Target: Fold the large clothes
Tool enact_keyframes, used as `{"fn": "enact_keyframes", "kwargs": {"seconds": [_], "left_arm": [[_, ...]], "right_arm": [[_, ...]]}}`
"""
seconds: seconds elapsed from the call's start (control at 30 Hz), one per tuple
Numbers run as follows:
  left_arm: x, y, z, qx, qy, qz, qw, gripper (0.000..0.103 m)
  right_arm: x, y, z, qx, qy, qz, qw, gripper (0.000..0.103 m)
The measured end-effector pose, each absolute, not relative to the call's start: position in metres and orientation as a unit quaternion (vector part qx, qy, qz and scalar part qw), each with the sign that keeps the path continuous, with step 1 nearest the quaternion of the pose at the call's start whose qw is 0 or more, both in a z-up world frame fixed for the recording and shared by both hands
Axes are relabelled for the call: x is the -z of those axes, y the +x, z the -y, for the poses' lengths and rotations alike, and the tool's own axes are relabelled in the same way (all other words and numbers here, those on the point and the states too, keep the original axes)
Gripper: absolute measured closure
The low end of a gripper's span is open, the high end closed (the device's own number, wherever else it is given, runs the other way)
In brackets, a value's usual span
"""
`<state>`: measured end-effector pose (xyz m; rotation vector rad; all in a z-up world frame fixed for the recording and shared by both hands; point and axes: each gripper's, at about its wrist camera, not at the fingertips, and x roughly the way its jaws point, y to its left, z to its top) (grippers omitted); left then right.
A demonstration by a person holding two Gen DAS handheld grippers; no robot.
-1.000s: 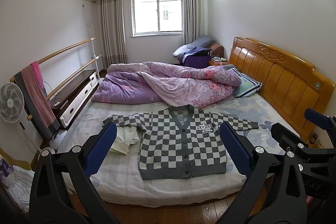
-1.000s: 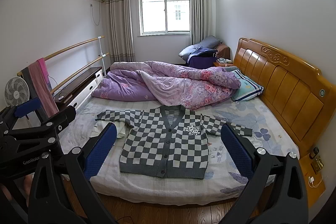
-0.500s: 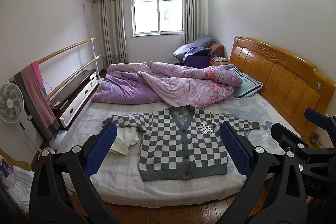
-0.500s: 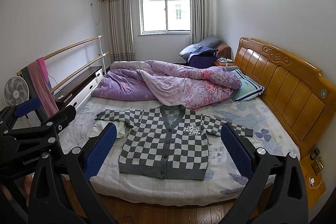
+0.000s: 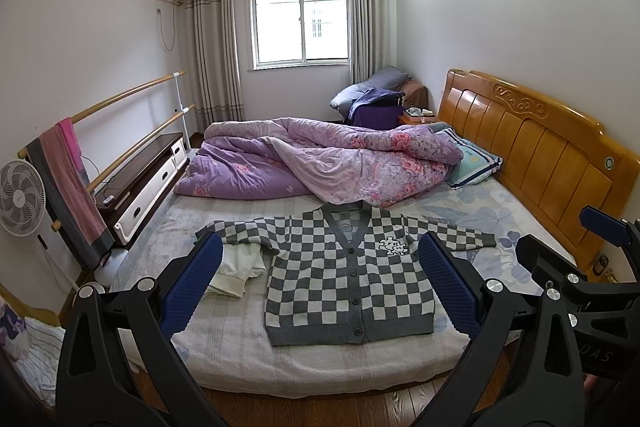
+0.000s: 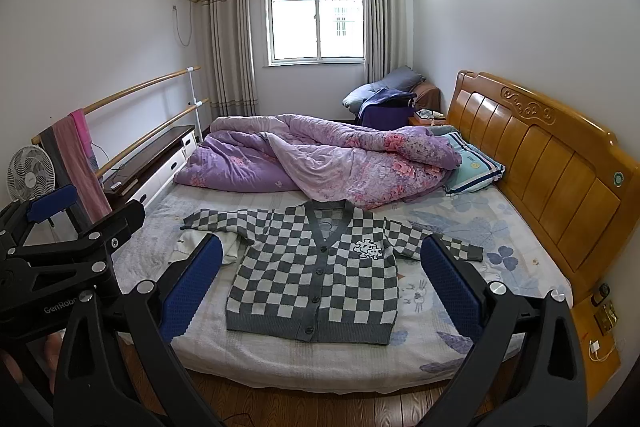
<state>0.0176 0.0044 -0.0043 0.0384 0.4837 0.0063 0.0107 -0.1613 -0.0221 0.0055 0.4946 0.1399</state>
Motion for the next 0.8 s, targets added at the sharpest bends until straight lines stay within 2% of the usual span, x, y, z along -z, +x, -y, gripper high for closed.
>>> {"fn": "enact_keyframes", "kwargs": {"seconds": [0.8], "left_arm": [[0.0050,0.0170,-0.0062,-0.003,0.020,-0.241,0.970,0.005]], "right_arm": [[0.0218,0.0120,0.1609,-0.069,0.004,-0.246,0.967,0.007]]}}
